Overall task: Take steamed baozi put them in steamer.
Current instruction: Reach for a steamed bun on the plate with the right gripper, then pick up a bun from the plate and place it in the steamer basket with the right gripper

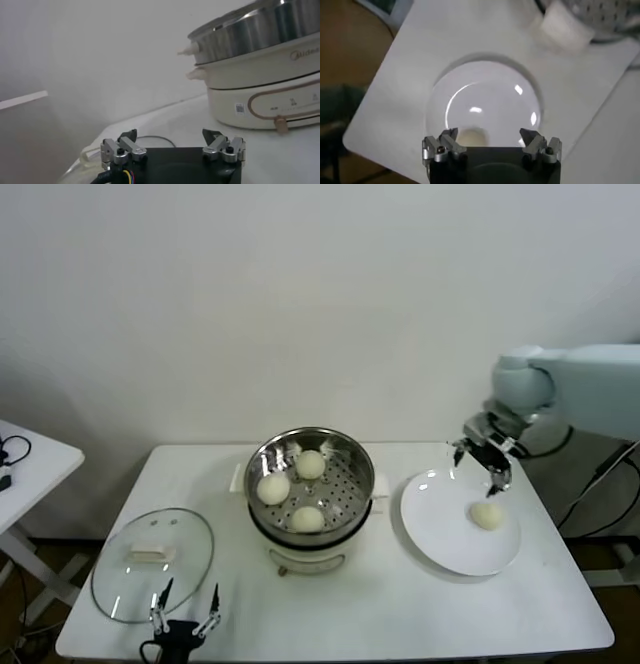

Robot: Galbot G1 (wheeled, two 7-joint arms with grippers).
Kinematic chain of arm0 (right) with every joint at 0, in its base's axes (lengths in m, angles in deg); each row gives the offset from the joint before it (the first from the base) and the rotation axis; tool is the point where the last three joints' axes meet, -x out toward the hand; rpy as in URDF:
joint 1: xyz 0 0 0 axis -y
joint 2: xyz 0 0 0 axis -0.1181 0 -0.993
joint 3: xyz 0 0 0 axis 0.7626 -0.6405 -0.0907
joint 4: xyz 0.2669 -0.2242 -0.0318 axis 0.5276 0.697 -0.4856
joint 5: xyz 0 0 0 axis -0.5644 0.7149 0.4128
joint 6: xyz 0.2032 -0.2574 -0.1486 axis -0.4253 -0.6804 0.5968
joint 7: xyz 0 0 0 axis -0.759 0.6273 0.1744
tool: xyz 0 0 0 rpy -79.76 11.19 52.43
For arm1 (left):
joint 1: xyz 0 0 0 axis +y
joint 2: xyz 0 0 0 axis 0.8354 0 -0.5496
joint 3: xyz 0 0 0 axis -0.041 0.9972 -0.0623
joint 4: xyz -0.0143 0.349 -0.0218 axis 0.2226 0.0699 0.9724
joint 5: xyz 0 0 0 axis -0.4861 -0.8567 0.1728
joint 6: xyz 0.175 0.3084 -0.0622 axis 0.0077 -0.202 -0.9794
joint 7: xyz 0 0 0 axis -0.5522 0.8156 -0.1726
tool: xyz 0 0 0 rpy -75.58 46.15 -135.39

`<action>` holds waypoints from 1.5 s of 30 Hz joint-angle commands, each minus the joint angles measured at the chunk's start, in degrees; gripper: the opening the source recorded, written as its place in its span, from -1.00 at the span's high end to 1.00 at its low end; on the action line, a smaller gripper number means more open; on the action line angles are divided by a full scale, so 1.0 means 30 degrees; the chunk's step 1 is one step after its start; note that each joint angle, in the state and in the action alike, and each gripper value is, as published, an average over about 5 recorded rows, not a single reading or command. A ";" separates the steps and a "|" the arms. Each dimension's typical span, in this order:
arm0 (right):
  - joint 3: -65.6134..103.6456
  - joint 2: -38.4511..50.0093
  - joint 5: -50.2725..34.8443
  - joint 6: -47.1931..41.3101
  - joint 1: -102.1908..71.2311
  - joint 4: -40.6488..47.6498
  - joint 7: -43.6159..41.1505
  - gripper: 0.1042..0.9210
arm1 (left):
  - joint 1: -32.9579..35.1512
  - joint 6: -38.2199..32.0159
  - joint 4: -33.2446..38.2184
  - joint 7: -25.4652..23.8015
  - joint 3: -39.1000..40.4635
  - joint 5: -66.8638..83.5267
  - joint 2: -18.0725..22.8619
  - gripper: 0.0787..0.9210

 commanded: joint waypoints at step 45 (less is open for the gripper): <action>0.3329 0.0612 -0.1307 -0.2521 -0.3513 0.4119 0.0639 0.17 | 0.0836 -0.0329 -0.0069 0.0237 -0.0236 -0.0847 0.0266 -0.77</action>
